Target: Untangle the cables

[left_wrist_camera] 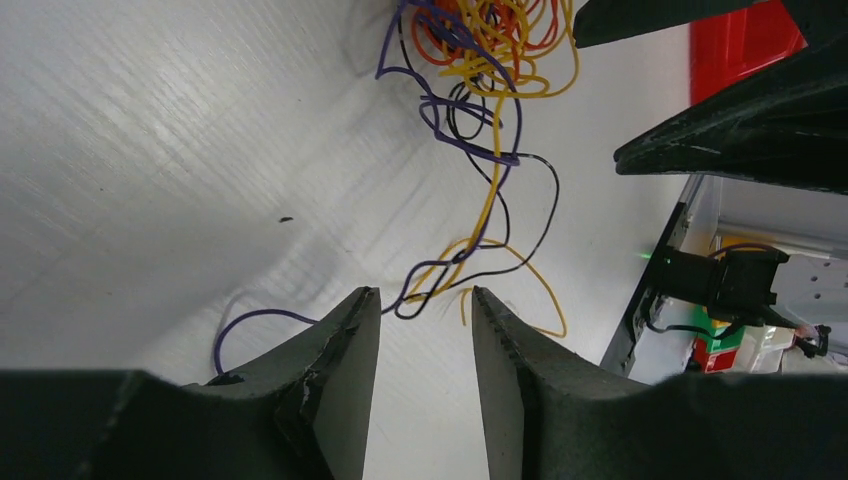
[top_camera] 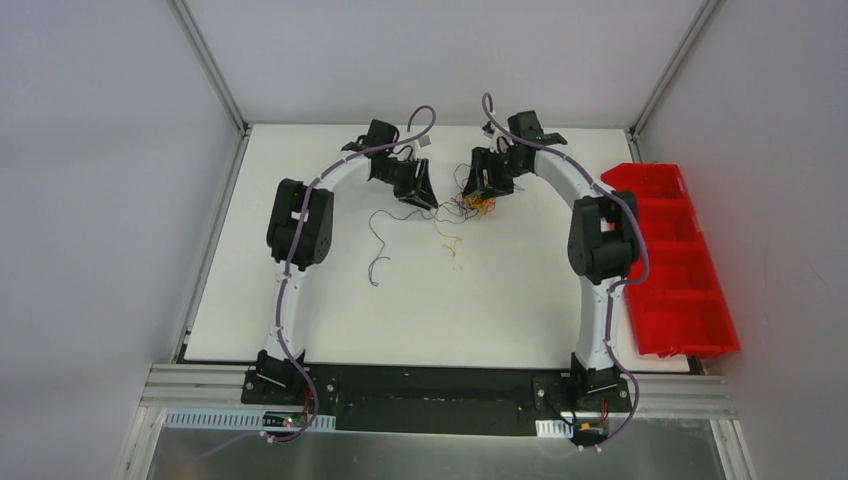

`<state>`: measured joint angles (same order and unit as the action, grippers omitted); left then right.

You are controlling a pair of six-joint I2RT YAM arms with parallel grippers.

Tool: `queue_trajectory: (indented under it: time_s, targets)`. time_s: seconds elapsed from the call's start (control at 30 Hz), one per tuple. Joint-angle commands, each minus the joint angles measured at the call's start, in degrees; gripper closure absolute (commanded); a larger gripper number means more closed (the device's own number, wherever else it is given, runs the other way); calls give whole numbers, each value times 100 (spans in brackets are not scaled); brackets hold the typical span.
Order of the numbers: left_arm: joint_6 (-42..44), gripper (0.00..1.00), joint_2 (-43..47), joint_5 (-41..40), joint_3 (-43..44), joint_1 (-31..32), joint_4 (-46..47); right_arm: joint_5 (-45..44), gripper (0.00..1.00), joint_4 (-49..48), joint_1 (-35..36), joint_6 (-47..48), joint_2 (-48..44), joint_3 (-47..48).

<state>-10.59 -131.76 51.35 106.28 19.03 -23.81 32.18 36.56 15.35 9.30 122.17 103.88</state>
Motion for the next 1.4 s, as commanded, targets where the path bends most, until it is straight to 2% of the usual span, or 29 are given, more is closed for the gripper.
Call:
queue_trajectory:
  time_s: [0.0, 0.2, 0.4, 0.67, 0.7, 0.8, 0.9, 1.13, 1.37]
  targets:
    - [-342, 62, -137, 4, 142, -83, 536, -543, 37, -916, 49, -604, 172, 0]
    - [-496, 73, -307, -103, 104, -83, 745, -985, 40, -1161, 129, -737, 377, -46]
    - [-745, 76, -426, -91, 98, -13, 1052, -1314, 41, -1158, 165, -672, 567, -78]
    - [-690, 75, -456, -336, 61, 165, 1115, -1394, 41, -1105, 178, -654, 585, -178]
    - [-683, 78, -459, -376, 56, 156, 1117, -1402, 41, -1102, 171, -702, 597, -199]
    - [-746, 100, -322, -368, -27, 111, 1108, -1418, 41, -1080, 169, -766, 645, -186]
    - [-856, 100, 290, -249, -264, -29, 1111, -1566, 42, -979, 162, -792, 646, -124]
    - [-945, 100, 2328, 102, -806, -343, 1056, -1801, 44, -623, 135, -920, 608, -200]
    - [-1273, 100, 3595, 190, -416, -712, 734, -2018, 45, -441, 129, -851, 418, -439]
